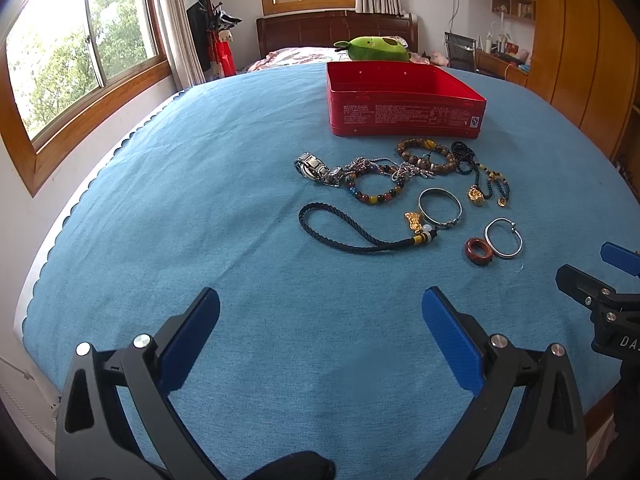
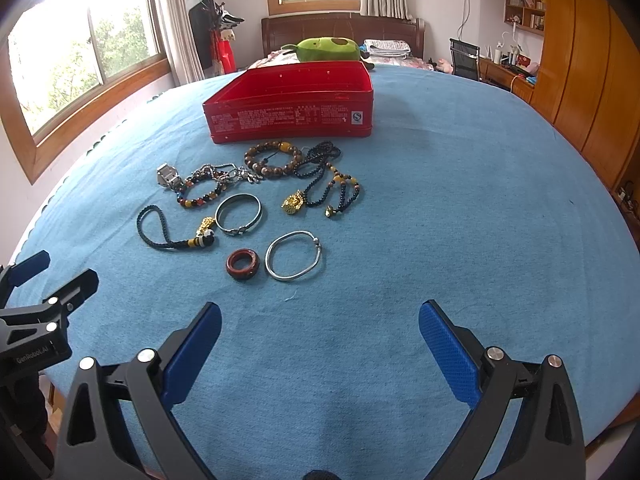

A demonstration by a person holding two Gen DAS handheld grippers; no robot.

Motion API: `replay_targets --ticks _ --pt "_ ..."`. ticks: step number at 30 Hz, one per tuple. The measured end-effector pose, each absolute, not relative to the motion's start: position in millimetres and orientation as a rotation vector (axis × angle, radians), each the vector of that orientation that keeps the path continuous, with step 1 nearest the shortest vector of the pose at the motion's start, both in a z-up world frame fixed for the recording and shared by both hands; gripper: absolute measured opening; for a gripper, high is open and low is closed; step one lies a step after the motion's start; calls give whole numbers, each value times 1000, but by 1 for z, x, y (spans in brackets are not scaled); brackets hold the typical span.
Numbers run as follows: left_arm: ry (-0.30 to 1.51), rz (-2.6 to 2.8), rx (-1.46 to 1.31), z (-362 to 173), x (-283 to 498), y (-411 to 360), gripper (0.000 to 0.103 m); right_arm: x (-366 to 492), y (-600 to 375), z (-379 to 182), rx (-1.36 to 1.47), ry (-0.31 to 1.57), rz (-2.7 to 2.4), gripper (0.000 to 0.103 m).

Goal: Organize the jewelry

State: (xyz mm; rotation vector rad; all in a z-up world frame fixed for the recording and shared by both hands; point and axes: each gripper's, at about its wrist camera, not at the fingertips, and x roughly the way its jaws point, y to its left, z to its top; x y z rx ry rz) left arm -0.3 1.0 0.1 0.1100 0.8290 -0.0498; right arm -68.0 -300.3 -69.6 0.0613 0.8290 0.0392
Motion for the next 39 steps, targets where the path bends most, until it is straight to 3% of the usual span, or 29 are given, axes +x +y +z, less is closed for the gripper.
replay_targets --ticks 39 --pt "828 -48 115 1 -1 1 100 -68 -299 -65 59 828 39 99"
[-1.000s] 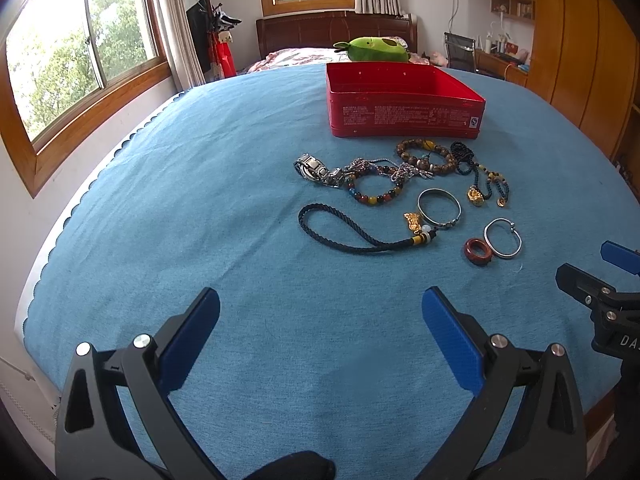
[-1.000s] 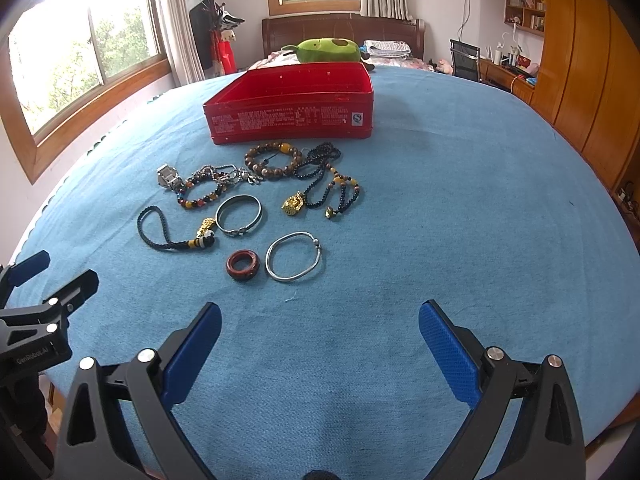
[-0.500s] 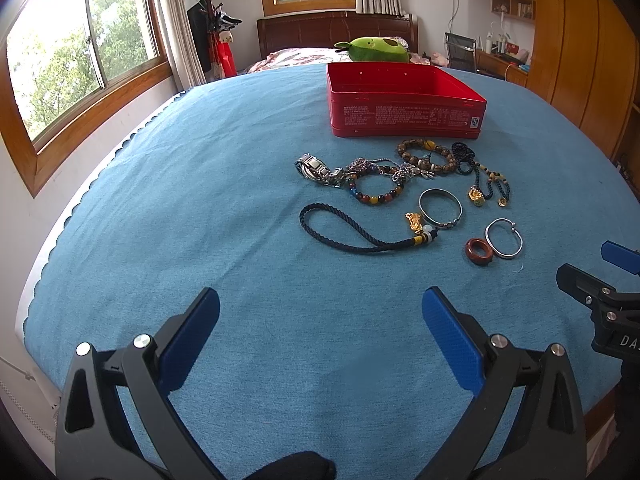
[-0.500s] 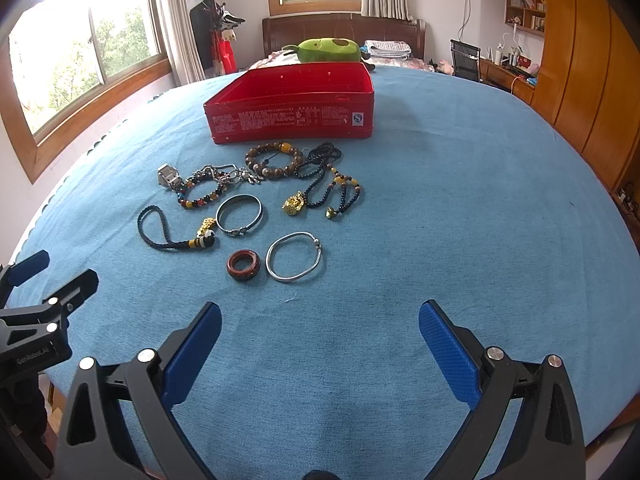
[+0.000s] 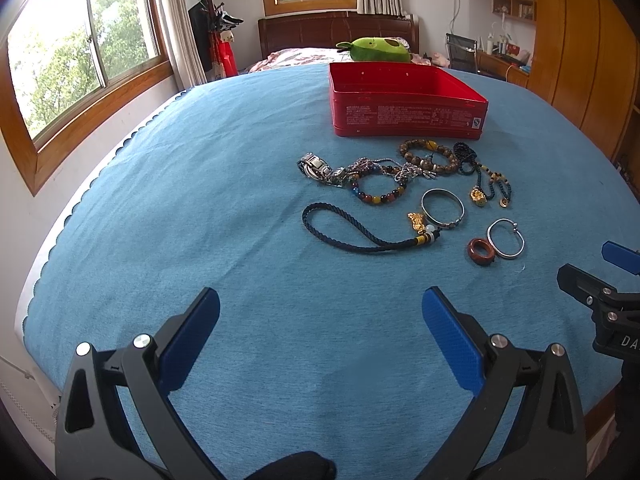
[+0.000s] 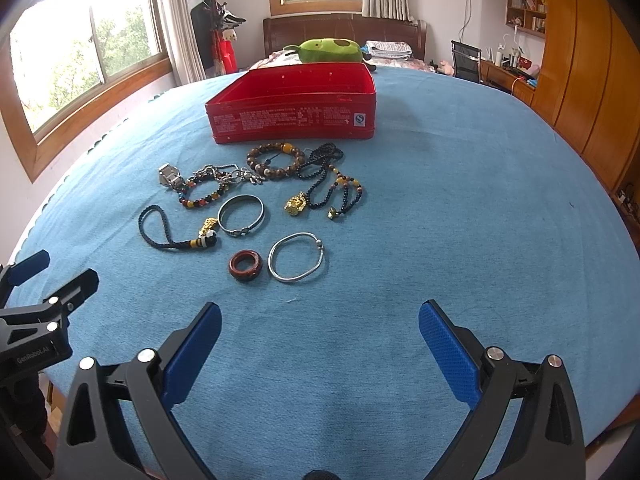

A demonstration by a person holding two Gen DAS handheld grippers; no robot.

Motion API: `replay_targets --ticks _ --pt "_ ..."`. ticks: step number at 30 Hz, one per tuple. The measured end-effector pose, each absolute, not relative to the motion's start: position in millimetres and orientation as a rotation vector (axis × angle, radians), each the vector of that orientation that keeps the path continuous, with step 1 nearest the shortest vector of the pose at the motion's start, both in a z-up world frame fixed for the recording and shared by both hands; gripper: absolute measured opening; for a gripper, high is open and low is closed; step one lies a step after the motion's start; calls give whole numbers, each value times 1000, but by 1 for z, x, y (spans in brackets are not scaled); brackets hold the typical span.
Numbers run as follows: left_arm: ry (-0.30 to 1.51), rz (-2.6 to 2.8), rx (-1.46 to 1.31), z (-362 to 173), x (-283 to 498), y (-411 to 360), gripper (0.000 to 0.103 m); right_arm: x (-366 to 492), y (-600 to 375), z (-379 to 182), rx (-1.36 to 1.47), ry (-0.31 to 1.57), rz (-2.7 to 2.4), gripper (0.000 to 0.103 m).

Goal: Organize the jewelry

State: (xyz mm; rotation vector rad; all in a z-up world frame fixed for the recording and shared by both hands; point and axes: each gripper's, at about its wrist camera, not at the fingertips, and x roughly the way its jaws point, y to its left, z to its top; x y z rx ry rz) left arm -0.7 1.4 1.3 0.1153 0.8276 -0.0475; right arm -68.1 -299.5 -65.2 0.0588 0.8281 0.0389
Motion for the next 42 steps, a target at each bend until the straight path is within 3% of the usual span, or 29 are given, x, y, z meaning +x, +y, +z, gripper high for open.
replay_targets --ticks 25,37,42 --pt "820 -62 75 -1 9 18 100 -56 -295 -65 11 812 83 99" --pt "974 -147 -73 6 88 54 99 11 -342 -58 194 915 187 99" --pt "1049 -152 -84 5 137 41 78 44 -354 -55 233 928 188 89"
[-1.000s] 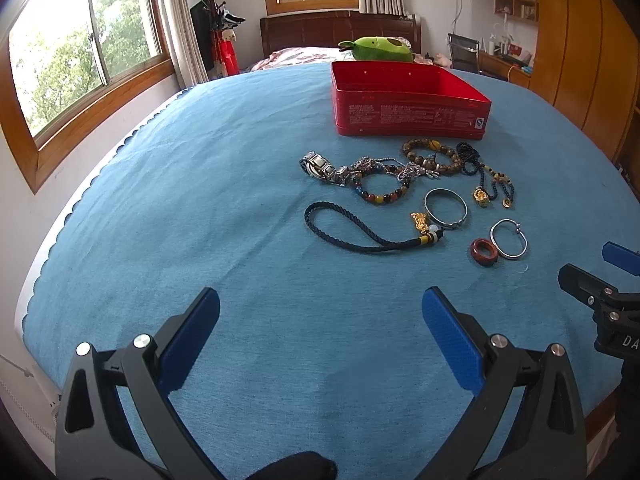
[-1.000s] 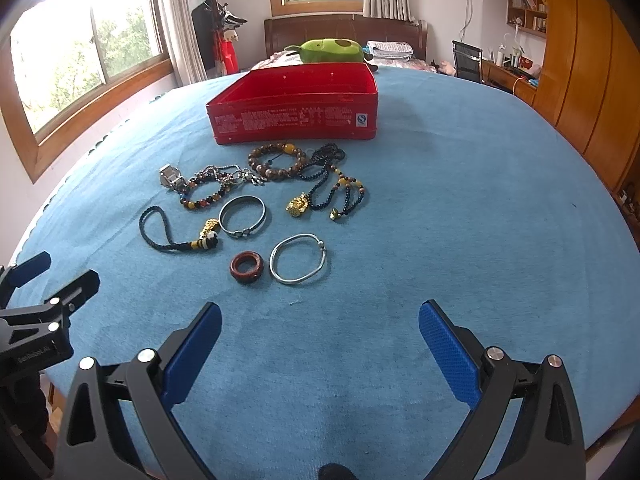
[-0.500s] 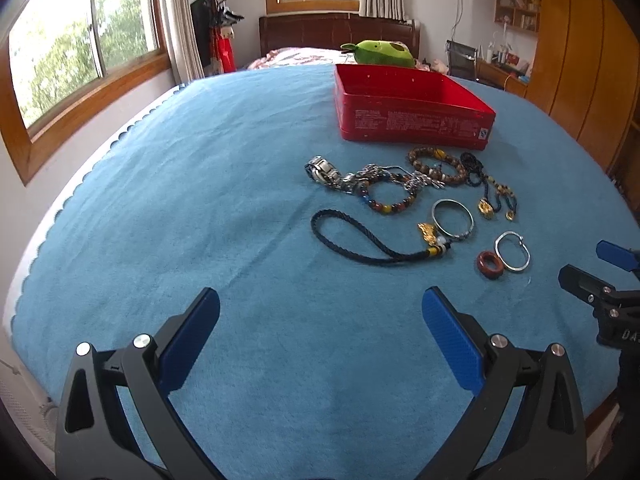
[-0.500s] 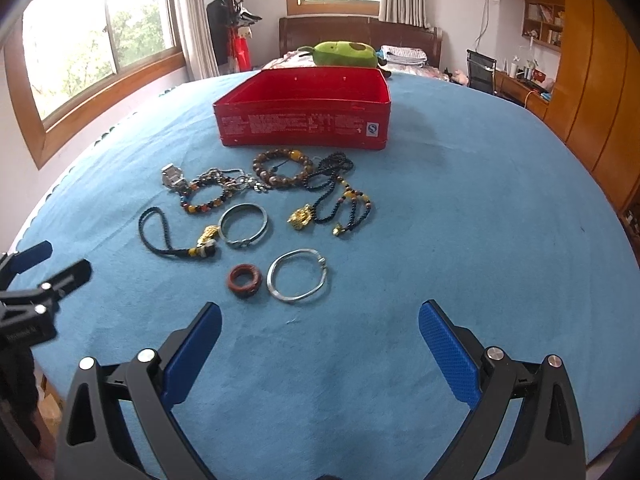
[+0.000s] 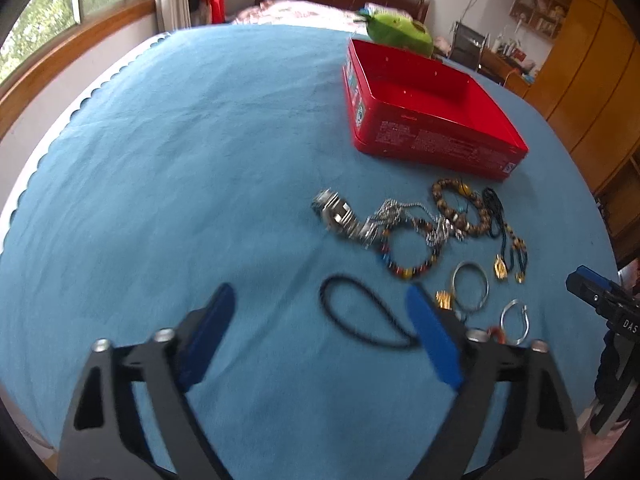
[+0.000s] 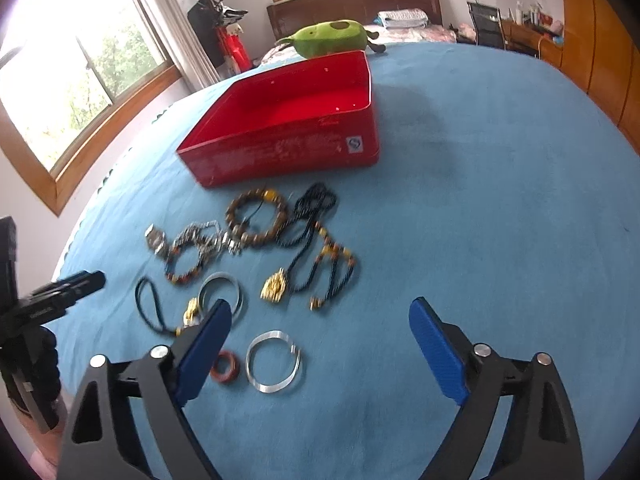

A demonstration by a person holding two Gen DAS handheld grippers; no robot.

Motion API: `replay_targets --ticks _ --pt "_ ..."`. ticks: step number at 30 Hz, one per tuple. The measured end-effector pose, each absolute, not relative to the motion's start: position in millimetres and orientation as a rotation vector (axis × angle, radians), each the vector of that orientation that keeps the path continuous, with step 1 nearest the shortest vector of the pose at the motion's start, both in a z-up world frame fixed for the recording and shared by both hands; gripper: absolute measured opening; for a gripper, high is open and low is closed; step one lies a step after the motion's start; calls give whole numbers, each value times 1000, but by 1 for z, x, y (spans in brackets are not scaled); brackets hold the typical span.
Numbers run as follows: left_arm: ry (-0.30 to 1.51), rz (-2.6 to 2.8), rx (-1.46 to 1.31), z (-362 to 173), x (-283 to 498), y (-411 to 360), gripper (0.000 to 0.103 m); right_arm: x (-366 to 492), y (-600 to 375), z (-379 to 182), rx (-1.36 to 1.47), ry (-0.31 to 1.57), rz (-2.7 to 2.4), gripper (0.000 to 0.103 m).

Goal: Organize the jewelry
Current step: 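Lower the left tool onto the silver watch and close on it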

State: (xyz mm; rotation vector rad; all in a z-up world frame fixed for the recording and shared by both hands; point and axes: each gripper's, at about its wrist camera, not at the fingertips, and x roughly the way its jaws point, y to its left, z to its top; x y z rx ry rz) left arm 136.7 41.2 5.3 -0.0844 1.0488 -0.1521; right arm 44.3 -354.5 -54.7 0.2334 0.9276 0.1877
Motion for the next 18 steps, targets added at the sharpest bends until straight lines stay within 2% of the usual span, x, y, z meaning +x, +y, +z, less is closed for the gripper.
replay_targets --ticks 4,8,10,13,16,18 --pt "1138 -171 -144 -10 174 32 76 69 -357 -56 256 938 210 80" --pt "1172 -139 -186 -26 204 24 74 86 -349 -57 216 934 224 77" --pt "1200 -132 -195 -33 213 22 72 96 -346 -60 210 945 236 73" --pt "1227 -129 -209 -43 225 19 66 108 -343 -65 207 958 252 68" --pt "1213 -119 -197 -43 232 16 59 114 -343 -67 201 952 264 68" --pt "1213 -122 -207 -43 236 16 49 115 -343 -69 191 950 268 68"
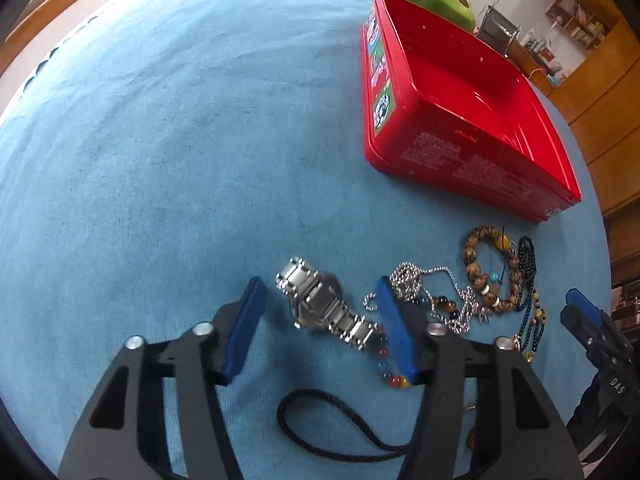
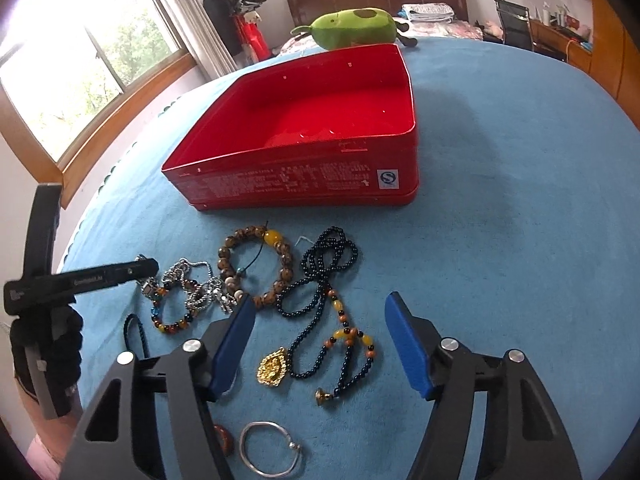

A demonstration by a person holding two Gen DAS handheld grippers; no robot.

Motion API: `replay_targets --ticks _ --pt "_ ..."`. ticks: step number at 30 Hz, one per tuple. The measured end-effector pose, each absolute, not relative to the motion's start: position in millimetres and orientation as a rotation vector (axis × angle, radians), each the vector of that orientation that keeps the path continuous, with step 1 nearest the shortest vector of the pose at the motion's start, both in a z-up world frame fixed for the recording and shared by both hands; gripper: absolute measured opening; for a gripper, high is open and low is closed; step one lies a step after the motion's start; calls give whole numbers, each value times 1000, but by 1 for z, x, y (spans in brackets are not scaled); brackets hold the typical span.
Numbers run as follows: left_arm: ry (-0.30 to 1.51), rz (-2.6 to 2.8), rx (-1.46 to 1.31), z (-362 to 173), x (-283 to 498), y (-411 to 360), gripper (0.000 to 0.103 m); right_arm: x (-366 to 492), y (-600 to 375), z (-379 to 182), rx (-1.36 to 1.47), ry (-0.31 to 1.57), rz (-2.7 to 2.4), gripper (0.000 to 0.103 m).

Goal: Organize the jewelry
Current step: 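Lower the left tool onto the silver watch and close on it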

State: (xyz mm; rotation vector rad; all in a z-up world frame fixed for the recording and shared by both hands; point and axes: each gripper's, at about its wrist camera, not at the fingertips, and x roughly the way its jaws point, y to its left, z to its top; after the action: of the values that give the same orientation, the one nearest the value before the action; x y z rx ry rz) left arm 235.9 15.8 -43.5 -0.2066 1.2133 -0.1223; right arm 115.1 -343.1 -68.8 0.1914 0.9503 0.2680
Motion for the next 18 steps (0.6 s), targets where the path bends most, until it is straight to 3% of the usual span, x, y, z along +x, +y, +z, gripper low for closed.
replay_targets --ticks 7,12,18 --pt "1244 -195 -316 -46 232 22 46 122 -346 -80 191 976 261 68" --pt "1226 -163 -305 -49 233 18 30 123 -344 -84 179 984 266 63" --pt "1173 -141 -263 -44 231 15 19 120 -351 -84 207 989 267 55"
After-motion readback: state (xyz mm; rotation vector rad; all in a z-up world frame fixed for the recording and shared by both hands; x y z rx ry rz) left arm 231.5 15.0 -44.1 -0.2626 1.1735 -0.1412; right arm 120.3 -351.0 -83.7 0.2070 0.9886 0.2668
